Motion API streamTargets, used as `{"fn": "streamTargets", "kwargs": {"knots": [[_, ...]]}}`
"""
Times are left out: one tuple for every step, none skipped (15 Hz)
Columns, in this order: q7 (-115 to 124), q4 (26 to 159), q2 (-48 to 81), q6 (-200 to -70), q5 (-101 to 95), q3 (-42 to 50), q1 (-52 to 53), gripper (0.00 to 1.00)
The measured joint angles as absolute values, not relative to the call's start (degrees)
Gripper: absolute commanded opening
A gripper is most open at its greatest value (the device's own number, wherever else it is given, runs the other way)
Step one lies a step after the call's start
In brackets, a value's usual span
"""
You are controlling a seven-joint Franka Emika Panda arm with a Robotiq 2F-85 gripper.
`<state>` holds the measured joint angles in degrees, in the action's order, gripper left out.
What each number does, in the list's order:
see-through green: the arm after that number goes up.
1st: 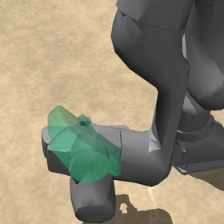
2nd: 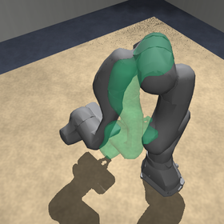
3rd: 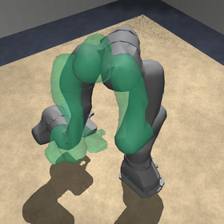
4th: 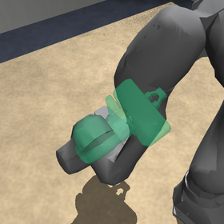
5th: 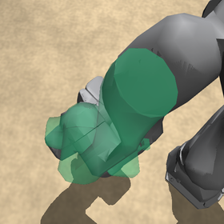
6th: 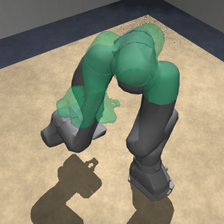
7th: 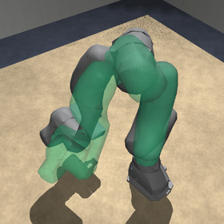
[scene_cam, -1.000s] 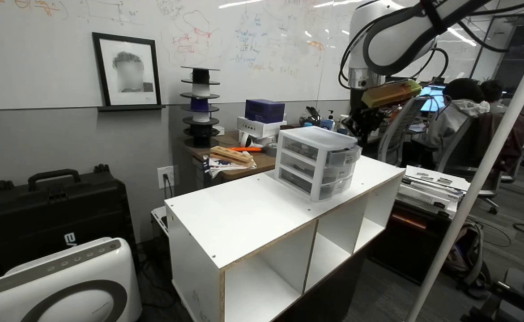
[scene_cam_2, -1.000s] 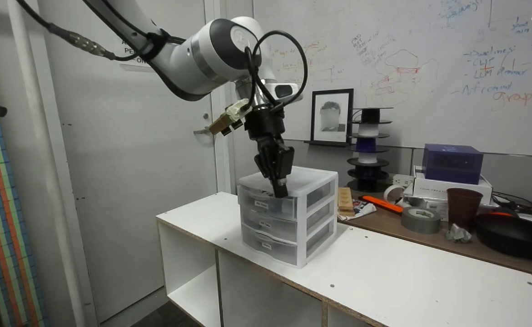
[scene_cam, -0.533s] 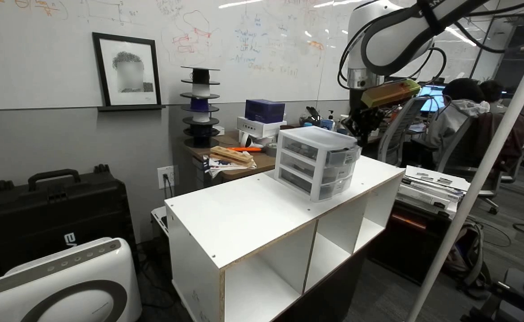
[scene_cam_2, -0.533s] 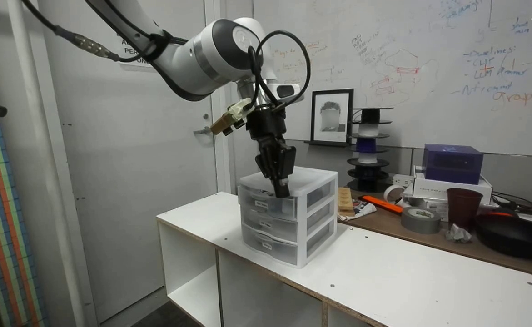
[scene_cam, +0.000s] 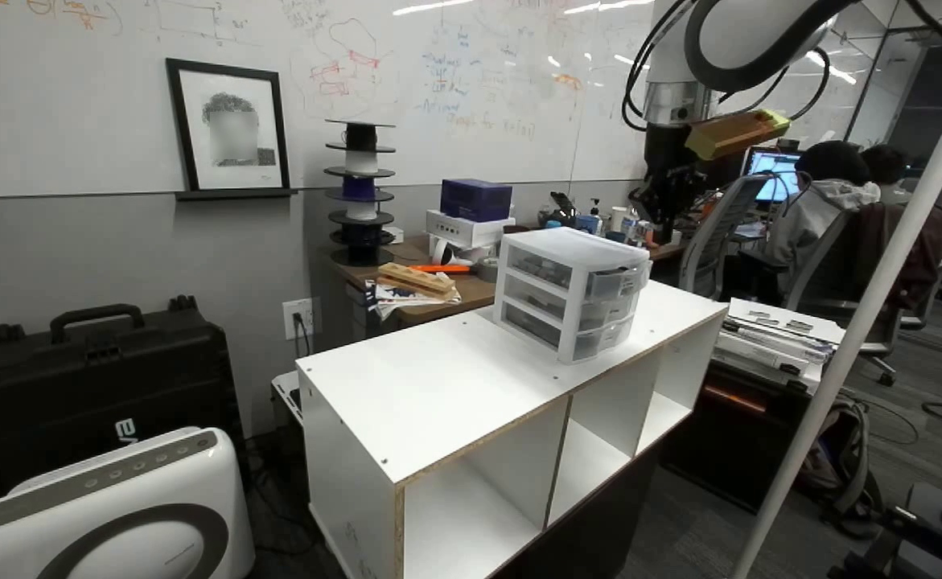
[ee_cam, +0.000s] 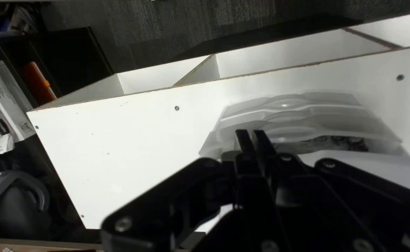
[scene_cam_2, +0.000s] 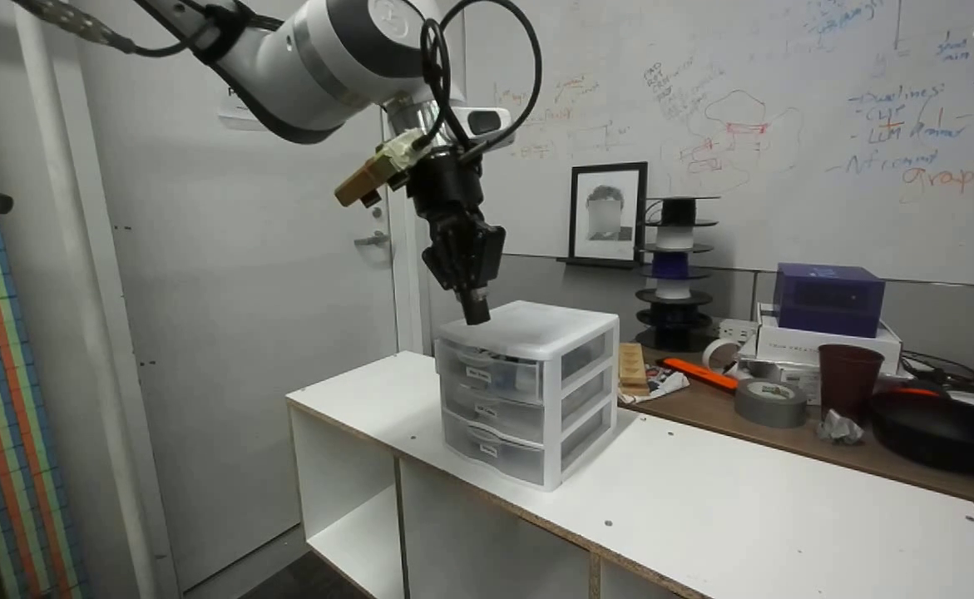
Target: Put the white object in the drawer and close the drawer
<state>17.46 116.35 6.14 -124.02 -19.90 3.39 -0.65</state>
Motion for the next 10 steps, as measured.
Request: {"fn": "streamTargets", "kwargs": {"knots": [[15.39, 118.05, 4.65, -123.79, -18.86, 2.88, -0.57, 0.1], [12.86, 119.72, 3.56, -123.8, -17.8, 2.41, -0.55, 0.1], [10.19, 121.18, 2.95, -124.02, -16.59, 2.08, -0.55, 0.09], [7.78, 122.36, 2.77, -124.4, -15.91, 1.88, -0.55, 0.1], [5.65, 123.38, 2.88, -125.25, -15.17, 1.84, -0.56, 0.1], [3.76, 124.09, 3.16, -126.11, -14.33, 1.85, -0.63, 0.1], [2.18, 124.54, 3.51, -127.06, -13.64, 1.86, -0.74, 0.09], [0.78, 124.79, 3.89, -128.01, -12.94, 1.89, -0.84, 0.1], [-0.44, 124.83, 4.32, -128.93, -12.42, 1.93, -0.95, 0.1], [-1.43, 124.82, 4.74, -129.96, -12.08, 1.94, -1.07, 0.1]]}}
